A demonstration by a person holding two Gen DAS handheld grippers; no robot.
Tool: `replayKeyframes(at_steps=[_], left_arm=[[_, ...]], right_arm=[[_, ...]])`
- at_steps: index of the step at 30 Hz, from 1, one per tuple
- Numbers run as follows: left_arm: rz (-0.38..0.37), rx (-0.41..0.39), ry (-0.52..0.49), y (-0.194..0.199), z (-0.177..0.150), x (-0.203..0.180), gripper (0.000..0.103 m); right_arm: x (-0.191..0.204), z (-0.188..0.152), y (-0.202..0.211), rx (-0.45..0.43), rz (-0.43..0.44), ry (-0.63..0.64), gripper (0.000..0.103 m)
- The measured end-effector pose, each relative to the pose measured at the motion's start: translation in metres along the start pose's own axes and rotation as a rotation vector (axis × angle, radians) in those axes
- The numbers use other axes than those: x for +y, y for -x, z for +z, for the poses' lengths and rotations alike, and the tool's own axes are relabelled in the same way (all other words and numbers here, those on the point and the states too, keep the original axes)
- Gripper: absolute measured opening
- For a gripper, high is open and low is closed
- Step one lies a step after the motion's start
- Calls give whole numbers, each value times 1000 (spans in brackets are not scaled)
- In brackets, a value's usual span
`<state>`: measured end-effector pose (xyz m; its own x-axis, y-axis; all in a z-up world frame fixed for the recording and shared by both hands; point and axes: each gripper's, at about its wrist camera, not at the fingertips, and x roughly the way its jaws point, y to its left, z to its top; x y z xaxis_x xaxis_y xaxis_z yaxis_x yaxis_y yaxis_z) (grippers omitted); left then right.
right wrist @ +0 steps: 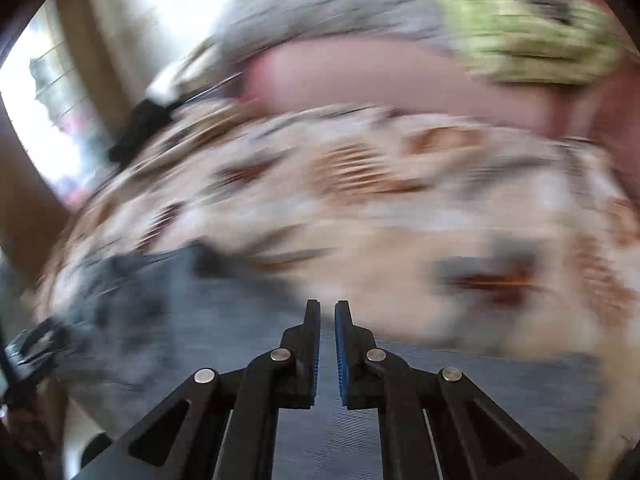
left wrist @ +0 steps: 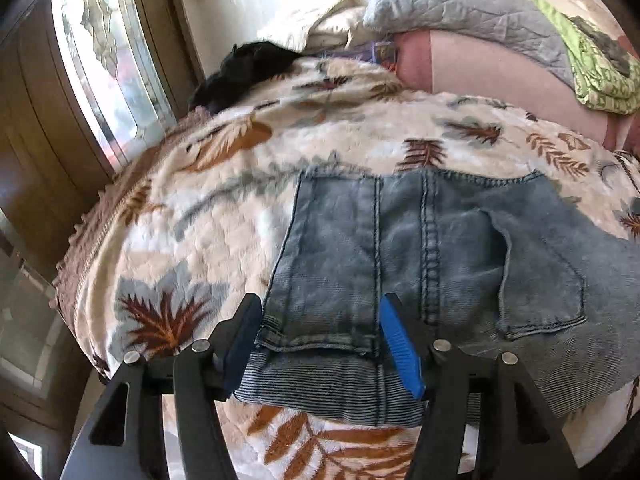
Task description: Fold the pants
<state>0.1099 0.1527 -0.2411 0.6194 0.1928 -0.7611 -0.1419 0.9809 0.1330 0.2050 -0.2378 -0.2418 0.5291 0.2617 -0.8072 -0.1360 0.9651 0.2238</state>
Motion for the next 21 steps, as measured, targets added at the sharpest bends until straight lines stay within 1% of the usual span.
replayKeyframes(at_steps=[2, 3, 4, 6, 8, 9, 11, 13, 14, 16, 18, 19, 20, 21], left_arm=[[-1, 9, -5, -5, -3, 1, 63], [-2, 7, -9, -7, -3, 1, 63], [-1, 3, -13, -9, -1, 2, 63], [2, 2, -23, -16, 2, 0, 63], [2, 16, -20, -23, 6, 1, 63], [0, 27, -8, -27, 7, 3, 64], [-11, 43, 20, -34, 9, 9, 66], [-21, 52, 40, -41, 12, 12, 67], [-17, 61, 43, -46, 14, 13, 69], [-6, 73, 38, -53, 19, 11, 70], [-7, 87, 45, -59, 25, 10, 70], [-9, 96, 59, -62, 26, 12, 74], [-9, 106, 76, -63, 26, 15, 79], [-23, 119, 103, -64, 26, 20, 80]], right_arm=[[34, 3, -30, 53, 123, 17, 8], [47, 4, -43, 75, 159, 18, 8], [63, 7, -58, 100, 173, 26, 8], [81, 8, -78, 131, 177, 42, 8], [91, 10, -101, 178, 185, 25, 8], [93, 10, -112, 201, 172, 11, 8], [93, 12, -131, 221, 140, -12, 9], [90, 16, -139, 212, 143, -43, 9], [89, 18, -142, 221, 141, -55, 9], [88, 24, -149, 234, 133, -73, 7], [84, 29, -151, 205, 131, -93, 7], [83, 32, -151, 190, 135, -112, 7], [79, 34, -148, 165, 144, -138, 9], [76, 35, -145, 151, 146, -159, 9]])
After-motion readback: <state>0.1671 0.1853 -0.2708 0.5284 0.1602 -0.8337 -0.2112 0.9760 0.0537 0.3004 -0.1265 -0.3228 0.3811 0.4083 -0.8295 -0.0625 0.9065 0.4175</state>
